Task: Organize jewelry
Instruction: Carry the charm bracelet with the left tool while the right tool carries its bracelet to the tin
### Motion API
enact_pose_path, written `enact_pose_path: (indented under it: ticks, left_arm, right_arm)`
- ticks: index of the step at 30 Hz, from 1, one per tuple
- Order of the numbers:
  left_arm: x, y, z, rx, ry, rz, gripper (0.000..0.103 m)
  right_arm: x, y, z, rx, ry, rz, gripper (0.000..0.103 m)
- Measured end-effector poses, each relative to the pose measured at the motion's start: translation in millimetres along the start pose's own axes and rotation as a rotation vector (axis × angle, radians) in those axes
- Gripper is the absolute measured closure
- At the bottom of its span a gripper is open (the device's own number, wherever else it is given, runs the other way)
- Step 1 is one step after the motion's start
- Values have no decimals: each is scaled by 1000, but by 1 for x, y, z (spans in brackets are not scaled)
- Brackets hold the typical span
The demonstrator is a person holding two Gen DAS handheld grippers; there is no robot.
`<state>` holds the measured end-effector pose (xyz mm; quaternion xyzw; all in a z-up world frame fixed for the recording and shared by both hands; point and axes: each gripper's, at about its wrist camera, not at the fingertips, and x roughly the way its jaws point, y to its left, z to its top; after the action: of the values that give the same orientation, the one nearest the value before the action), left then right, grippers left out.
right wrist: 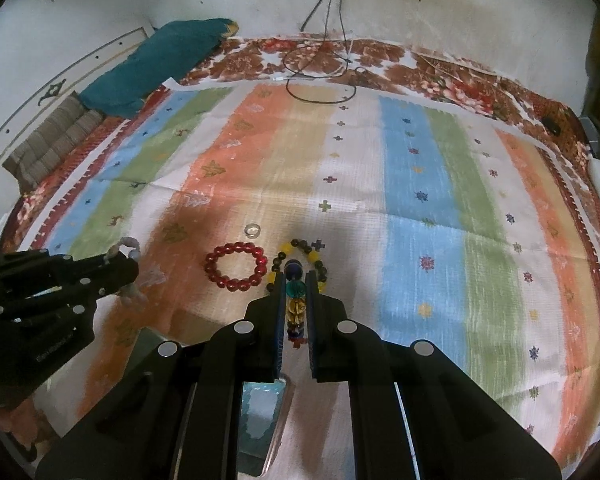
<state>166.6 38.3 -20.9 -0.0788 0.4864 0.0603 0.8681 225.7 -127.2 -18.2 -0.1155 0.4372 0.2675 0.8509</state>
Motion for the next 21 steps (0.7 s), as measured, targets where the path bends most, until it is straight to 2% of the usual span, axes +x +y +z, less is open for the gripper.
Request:
enact_pose_path:
  ticks: [21]
  left_arm:
    - [-30,-9,-28,14,-43,-19,92]
  right_arm:
    - [-31,15,-25,-26,-23,27,93]
